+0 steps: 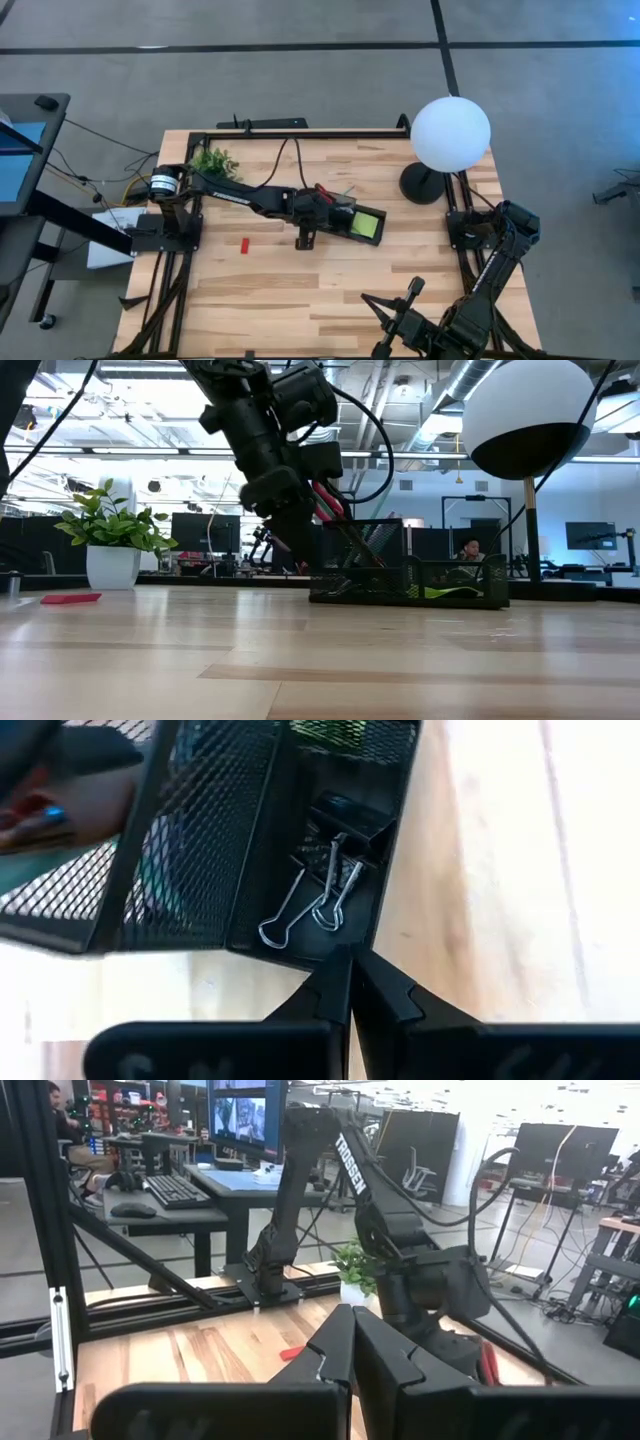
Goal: Pick and place office supplies into organizer
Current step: Adjust the desk organizer
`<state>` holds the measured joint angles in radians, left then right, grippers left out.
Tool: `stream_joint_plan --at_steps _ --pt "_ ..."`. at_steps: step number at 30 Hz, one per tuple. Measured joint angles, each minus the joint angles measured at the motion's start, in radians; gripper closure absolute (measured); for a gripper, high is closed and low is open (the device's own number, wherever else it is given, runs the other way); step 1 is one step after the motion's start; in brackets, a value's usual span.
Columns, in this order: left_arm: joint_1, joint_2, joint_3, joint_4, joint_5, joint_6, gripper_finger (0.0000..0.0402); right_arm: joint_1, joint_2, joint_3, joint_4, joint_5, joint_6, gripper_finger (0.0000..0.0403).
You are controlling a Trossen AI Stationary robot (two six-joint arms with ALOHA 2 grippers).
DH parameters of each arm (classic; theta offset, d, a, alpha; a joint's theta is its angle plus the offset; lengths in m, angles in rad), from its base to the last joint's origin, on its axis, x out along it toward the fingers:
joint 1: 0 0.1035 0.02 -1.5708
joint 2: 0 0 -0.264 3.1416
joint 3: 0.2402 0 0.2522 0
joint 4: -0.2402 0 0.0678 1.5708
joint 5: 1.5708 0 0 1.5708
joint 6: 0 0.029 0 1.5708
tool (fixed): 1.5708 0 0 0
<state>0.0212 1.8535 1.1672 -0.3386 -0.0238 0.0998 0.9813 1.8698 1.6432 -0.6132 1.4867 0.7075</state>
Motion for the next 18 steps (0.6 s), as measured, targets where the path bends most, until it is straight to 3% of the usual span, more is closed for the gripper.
stream_joint_plan --at_steps 7,13,18 --pt "-0.078 -0.009 0.002 -0.068 0.011 -0.029 0.0401 0.001 0.000 0.000 0.000 -0.012 0.001 0.0403" --pt "-0.137 -0.025 0.001 -0.117 0.011 -0.149 0.0401 0.001 0.000 0.000 0.000 -0.020 0.001 0.0403" --pt "-0.181 -0.046 0.001 -0.191 -0.028 -0.194 0.0401 0.002 0.000 0.000 0.002 -0.021 0.001 0.0403"
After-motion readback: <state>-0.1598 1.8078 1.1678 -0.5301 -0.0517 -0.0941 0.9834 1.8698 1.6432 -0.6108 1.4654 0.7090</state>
